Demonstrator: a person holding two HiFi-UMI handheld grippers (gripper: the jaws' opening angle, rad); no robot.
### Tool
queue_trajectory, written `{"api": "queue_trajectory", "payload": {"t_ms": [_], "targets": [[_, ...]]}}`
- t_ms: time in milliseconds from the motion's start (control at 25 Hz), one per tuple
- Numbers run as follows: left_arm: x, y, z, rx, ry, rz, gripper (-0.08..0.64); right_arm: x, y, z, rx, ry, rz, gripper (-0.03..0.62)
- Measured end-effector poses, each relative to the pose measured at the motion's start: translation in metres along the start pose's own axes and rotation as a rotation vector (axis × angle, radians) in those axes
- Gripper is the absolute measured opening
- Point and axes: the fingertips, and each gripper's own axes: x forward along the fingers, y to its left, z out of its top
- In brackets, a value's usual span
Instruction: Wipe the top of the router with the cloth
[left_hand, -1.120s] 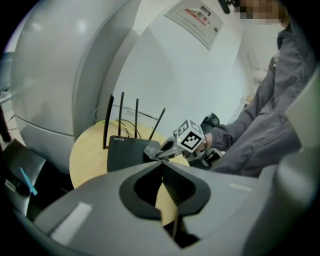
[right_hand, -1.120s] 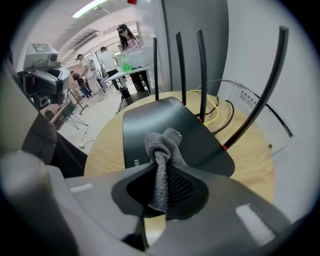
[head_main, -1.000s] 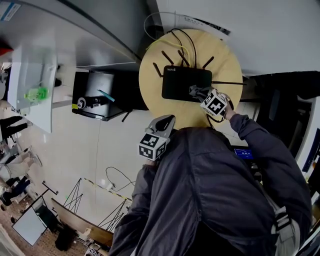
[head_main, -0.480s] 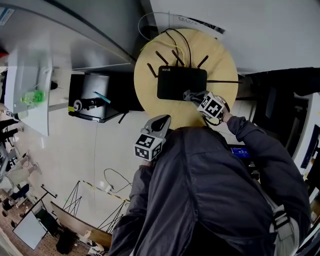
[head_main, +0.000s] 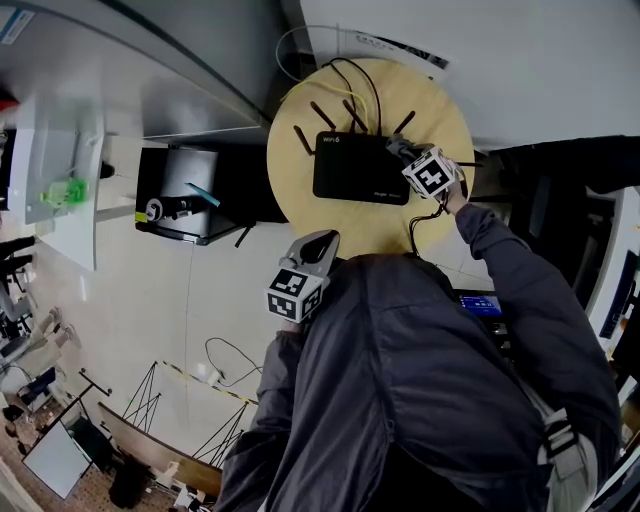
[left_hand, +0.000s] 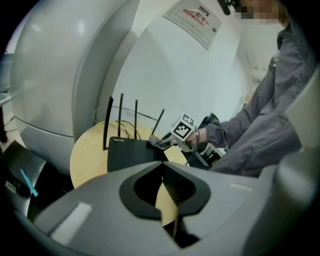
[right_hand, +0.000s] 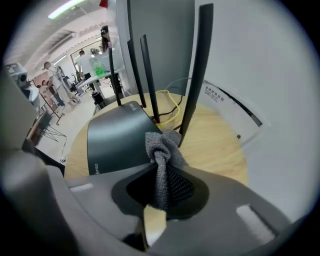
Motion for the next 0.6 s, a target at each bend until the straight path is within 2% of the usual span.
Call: {"api": "queue_trajectory", "payload": {"t_ms": [200,600], "targets": [[-0.003,0.002,-0.001,-0.006,-0.003,0.009,0.000,0.008,0.003,-0.010,0.001,0.045,-0.004,0.038],[-0.001,0.002,-0.001,-0.006,-0.001,-0.006,0.000,-0.009,0.059,-0.036,-0.108,0.048,0.094,0.037]]}}
